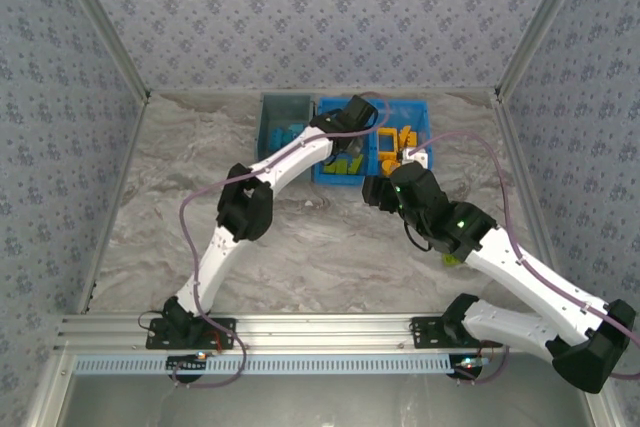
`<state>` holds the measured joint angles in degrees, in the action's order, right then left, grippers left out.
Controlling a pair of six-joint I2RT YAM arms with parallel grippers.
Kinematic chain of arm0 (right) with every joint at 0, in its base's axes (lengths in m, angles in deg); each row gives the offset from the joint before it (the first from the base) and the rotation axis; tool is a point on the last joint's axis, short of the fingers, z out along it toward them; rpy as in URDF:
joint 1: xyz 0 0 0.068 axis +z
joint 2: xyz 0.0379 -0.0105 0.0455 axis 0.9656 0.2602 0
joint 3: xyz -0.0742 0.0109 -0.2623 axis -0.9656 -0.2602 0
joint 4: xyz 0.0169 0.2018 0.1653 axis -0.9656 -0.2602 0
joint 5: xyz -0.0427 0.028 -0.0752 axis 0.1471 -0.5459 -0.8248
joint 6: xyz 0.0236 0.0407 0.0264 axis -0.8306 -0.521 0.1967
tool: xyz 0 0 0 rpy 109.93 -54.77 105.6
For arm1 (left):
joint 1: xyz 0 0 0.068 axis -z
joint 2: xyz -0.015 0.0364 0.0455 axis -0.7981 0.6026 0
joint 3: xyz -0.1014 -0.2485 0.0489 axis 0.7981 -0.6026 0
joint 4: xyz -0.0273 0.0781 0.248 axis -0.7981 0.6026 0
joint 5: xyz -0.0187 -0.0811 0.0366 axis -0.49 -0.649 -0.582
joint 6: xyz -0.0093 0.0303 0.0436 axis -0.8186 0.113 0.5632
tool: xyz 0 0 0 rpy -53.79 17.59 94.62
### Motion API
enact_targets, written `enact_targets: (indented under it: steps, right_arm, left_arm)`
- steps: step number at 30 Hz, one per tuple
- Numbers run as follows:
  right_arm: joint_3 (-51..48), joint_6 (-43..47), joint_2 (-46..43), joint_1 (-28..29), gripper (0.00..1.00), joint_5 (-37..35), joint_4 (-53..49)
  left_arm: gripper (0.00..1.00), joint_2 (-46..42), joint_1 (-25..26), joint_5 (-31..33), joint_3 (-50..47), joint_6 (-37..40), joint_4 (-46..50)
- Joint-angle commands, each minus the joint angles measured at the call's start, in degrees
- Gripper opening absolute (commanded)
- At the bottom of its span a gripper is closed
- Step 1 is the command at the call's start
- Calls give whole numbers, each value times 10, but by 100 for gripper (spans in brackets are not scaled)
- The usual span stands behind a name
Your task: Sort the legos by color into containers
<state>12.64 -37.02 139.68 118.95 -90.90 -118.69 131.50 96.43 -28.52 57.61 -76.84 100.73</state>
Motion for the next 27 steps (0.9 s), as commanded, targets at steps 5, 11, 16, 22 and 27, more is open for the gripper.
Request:
enact_targets:
  steps: [5,11,16,22,27]
  right_arm:
    - [-9,-13,-24,3,76,-17,-9]
    - [-4,-24,-32,2,77,-25,-38]
    - [14,-89,-41,-3,78,-42,-146]
    - [18,-253,-41,-75,77,-19,-363]
    - [-37,-270,-41,-225,81,94,-382]
  left_arm:
    - [28,28,-13,7,24,-18,43]
    - [52,21,-13,-7,30,-17,56]
    - [59,-34,-11,-31,19,-31,54]
    - [67,-193,12,-53,-121,-71,-39]
    - [73,-372,47,-101,-383,-96,-207]
